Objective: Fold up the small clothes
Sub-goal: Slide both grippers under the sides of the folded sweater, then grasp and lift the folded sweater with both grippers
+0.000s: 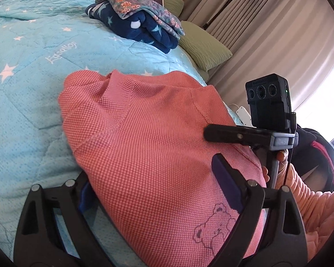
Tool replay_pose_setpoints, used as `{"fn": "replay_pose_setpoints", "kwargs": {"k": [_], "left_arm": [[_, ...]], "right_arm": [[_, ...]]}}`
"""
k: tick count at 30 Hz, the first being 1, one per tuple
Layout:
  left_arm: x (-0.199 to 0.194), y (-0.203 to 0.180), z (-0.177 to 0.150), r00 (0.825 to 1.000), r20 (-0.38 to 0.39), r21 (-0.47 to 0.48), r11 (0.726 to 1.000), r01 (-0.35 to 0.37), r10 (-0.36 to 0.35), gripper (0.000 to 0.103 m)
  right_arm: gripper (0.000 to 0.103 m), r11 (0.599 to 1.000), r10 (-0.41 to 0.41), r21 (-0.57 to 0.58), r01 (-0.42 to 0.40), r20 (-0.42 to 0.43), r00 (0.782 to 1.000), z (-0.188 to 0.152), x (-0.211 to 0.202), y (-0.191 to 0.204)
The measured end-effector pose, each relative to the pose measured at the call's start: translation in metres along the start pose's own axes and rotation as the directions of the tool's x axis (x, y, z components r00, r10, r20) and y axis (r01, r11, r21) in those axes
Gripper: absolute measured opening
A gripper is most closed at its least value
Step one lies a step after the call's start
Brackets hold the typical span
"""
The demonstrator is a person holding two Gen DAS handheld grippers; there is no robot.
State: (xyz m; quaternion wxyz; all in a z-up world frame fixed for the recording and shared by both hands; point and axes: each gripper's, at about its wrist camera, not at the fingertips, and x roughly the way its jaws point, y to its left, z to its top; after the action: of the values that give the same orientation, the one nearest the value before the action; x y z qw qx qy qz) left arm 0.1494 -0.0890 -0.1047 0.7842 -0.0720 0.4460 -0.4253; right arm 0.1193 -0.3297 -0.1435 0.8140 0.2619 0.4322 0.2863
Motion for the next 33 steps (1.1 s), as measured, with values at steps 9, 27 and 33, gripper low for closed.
{"fn": "replay_pose_setpoints", "kwargs": {"k": [9,27,33], "left_arm": [[-0.027,-0.027,0.01,0.986,0.097,0.059,0.988,-0.142,0.136,0.026],[-0.091,-0.142,0.285,0.842,0.513,0.282,0.894,-0.348,0.166,0.025],[-0.03,-0.096,0.347,0.826,0.5,0.189,0.898,-0.398,0.26,0.026]], "right_arm": [[0.017,0.995,-0.101,0.035,0.099,0.089,0.991,-0.005,-0.026,0.026],[0.016,0.939,-0.131,-0.186,0.289,0.585,0.8,0.205,-0.204,0.124],[0.017,0.947,-0.156,-0.138,0.291,0.593,0.79,0.284,-0.167,0.083]]}}
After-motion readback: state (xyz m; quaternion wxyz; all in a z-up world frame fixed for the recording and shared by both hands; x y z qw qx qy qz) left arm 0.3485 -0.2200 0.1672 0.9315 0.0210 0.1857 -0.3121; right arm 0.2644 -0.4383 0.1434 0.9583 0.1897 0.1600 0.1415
